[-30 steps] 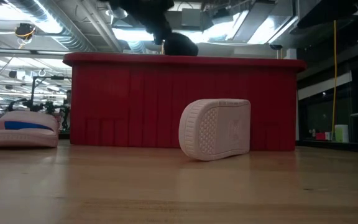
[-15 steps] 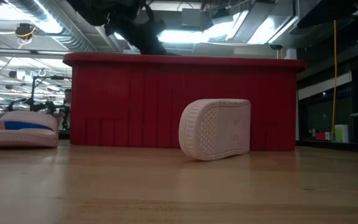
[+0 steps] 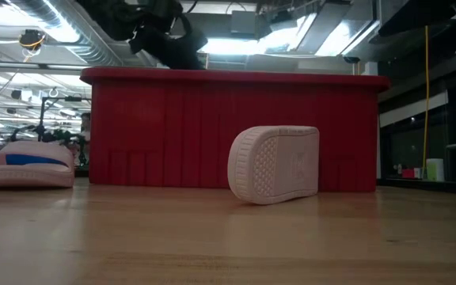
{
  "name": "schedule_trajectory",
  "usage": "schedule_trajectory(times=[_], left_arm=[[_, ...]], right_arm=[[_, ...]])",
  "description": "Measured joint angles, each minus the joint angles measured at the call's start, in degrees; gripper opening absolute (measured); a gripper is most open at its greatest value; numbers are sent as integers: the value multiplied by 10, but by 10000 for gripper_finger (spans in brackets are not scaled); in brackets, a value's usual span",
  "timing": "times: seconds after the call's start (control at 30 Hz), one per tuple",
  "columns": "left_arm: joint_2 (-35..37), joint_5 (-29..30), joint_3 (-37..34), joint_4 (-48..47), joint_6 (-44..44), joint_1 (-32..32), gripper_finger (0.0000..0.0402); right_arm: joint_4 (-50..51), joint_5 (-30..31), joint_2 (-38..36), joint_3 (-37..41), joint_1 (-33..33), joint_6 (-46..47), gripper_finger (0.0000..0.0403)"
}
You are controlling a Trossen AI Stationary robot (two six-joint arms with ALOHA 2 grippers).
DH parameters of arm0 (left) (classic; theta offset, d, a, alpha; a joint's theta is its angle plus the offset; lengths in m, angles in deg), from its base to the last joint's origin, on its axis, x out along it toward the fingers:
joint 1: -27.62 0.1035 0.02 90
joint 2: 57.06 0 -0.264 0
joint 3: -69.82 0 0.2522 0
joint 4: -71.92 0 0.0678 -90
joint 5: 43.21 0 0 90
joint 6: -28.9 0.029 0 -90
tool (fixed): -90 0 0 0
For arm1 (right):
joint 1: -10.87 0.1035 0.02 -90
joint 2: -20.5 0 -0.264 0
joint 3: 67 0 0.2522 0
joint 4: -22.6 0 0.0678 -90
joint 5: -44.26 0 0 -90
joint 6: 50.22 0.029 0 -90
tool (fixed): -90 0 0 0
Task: Pick and place slides into bin
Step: Put the black slide into the red bin
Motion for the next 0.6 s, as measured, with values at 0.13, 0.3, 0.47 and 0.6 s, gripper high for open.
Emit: schedule_trajectory(times=[0.13, 0.3, 0.47, 0.6], left_arm=[[0, -24, 0, -8, -8, 14, 3], [0, -27, 0, -12, -19, 23, 3], [0, -26, -51, 51, -13, 24, 3], [-1, -31, -105, 140, 6, 31, 3]], right_arm=[[0, 0, 0, 0, 0, -1, 9], [0, 0, 0, 0, 0, -1, 9], [0, 0, 0, 0, 0, -2, 10], [0, 0, 0, 0, 0, -2, 10]])
